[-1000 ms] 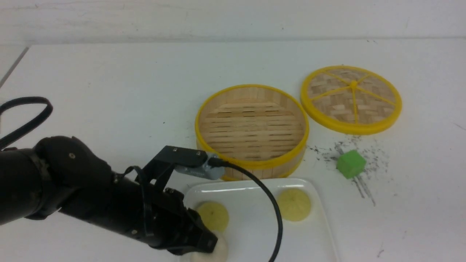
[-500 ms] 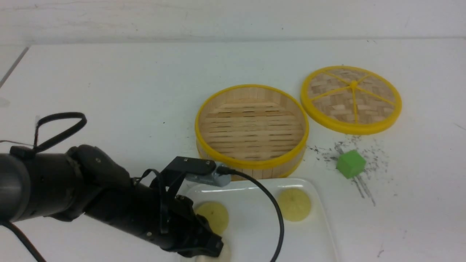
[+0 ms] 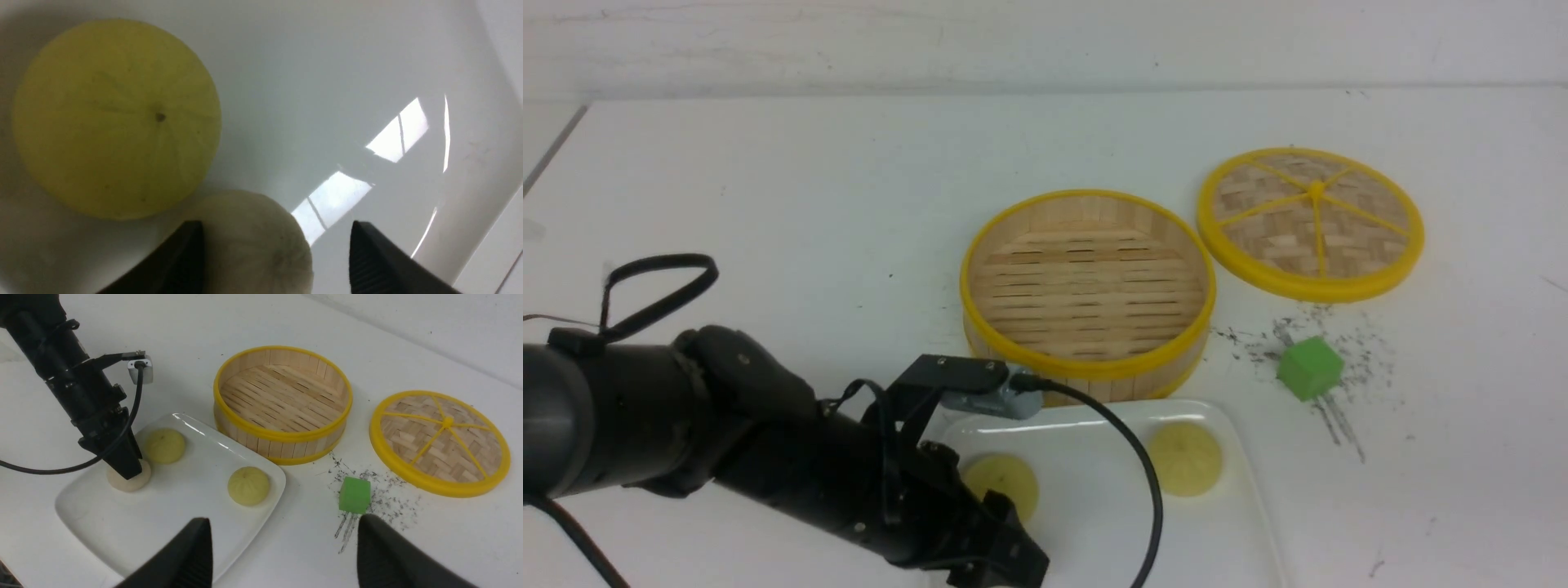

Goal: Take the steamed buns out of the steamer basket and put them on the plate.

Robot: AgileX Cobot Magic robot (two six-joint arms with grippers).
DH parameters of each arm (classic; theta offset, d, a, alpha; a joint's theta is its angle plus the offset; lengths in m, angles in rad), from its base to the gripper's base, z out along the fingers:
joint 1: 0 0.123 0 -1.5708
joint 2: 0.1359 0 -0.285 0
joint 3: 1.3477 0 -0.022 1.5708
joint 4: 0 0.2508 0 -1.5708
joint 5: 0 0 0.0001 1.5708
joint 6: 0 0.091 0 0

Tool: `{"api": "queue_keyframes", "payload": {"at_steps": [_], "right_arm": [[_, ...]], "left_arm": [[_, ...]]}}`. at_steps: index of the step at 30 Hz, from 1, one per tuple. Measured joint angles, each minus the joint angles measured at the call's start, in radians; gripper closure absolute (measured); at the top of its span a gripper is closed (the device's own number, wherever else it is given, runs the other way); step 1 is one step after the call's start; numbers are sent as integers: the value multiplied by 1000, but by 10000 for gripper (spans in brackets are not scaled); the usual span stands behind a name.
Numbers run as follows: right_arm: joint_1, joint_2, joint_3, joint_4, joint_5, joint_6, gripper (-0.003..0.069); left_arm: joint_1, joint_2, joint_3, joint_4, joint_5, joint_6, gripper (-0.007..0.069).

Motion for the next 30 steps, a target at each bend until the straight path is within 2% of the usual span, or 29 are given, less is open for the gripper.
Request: {"api": "queue_keyframes", "payload": {"at_steps": [5, 14, 19, 23, 27, 30], "right_arm": [[0, 0, 0, 0, 0, -12, 186], [0, 0, 0, 19, 0, -15, 186], [0, 0, 0, 30, 0, -15, 186], [0, 0, 0, 30, 0, -16, 186], [0, 0, 0, 30, -5, -24, 186], [0, 0, 0, 30, -19, -38, 186]], "left_arm": [[0, -43, -41, -1, 42, 0, 121], [0, -260, -277, 43, 85, -3, 121], [0, -382, -359, 192, 23, -53, 121], [0, -504, -366, 402, -31, -137, 121], [0, -629, -366, 598, -62, -274, 121], [0, -689, -367, 682, -73, -337, 121]]}}
